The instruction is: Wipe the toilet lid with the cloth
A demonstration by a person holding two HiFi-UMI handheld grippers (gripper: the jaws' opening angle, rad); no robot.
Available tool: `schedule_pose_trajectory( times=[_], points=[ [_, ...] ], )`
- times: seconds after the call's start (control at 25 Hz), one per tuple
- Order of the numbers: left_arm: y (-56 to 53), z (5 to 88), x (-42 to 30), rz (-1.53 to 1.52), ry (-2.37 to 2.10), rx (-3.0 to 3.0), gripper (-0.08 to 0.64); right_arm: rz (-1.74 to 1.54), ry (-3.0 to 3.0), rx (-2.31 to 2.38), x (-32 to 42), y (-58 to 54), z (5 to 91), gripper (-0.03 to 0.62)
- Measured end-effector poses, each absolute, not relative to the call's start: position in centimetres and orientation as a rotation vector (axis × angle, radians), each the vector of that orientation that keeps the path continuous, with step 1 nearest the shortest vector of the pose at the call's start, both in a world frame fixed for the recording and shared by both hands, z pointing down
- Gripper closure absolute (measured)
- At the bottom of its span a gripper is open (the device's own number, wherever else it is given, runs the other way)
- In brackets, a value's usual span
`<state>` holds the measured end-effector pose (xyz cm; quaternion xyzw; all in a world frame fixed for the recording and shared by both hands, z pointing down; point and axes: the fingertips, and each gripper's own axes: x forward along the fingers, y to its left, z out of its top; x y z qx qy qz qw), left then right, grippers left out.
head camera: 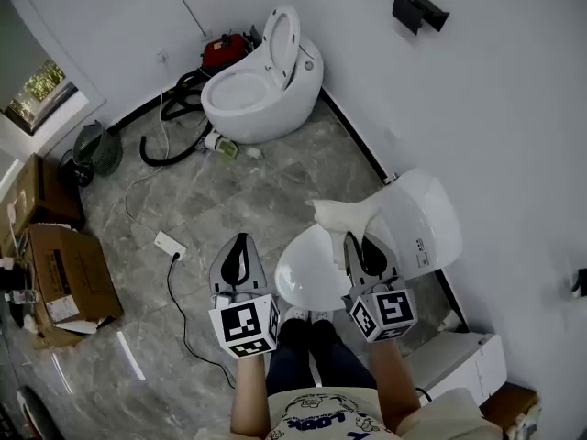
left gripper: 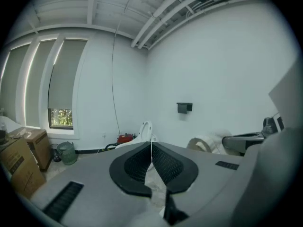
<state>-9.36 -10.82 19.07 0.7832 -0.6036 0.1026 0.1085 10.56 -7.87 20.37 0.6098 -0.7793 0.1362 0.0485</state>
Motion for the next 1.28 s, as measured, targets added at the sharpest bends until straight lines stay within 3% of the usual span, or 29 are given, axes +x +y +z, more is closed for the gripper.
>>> schedule_pose_trajectory(
  times=[0.56, 1.28],
  points=[
    [-7.8, 3.2, -8.3, 0.094, -1.889, 2.439, 0.551, 0.077, -2.476, 1.991, 12.4, -4.6, 3.0, 0.546],
    [-4.6, -1.4, -7.5, 0.01, -1.944, 2.488, 0.551, -0.013, -2.546, 2.018, 13.0, -2.7, -1.2, 0.546]
  ],
)
